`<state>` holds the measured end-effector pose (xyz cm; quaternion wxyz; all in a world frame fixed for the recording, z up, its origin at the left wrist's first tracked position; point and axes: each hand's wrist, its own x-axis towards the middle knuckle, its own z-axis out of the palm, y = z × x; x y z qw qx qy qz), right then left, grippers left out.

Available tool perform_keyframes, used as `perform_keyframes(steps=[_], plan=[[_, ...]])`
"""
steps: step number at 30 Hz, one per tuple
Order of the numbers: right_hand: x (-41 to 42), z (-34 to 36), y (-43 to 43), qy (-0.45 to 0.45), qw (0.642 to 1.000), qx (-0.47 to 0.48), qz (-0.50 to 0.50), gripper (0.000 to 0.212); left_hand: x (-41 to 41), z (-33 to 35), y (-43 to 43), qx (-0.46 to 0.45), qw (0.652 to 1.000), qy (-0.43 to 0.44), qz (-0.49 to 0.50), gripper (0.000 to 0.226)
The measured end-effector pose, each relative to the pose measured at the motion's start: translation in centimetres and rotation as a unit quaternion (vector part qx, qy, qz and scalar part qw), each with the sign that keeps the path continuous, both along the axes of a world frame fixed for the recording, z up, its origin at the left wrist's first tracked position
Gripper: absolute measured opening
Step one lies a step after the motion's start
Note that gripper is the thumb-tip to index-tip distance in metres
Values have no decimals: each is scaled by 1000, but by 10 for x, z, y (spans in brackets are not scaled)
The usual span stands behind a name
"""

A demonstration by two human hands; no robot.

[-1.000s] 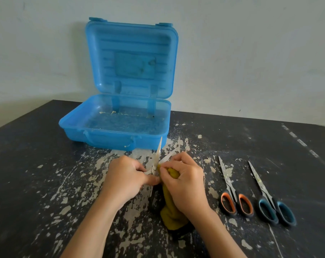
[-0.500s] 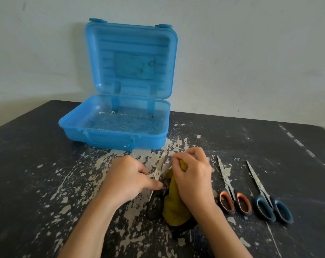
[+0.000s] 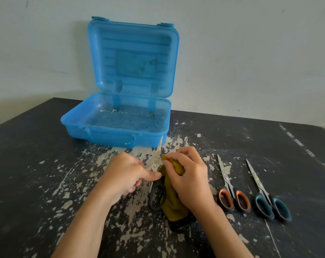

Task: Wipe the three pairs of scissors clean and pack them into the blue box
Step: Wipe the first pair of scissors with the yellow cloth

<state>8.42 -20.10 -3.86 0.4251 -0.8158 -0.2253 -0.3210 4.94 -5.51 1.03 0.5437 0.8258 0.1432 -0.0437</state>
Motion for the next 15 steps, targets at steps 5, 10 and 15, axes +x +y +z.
perform_keyframes(steps=[5, 10, 15], plan=[[11, 0, -13, 7, 996, 21, -84, 12, -1, -1, -2, 17, 999, 13, -27, 38], [13, 2, -16, 71, 991, 48, -102, 14, 1, -1, -4, 93, 995, -3, -20, 39], [2, 7, -5, 5, 999, -13, -50, 9, -1, 3, -3, 183, 982, -51, -8, 37]])
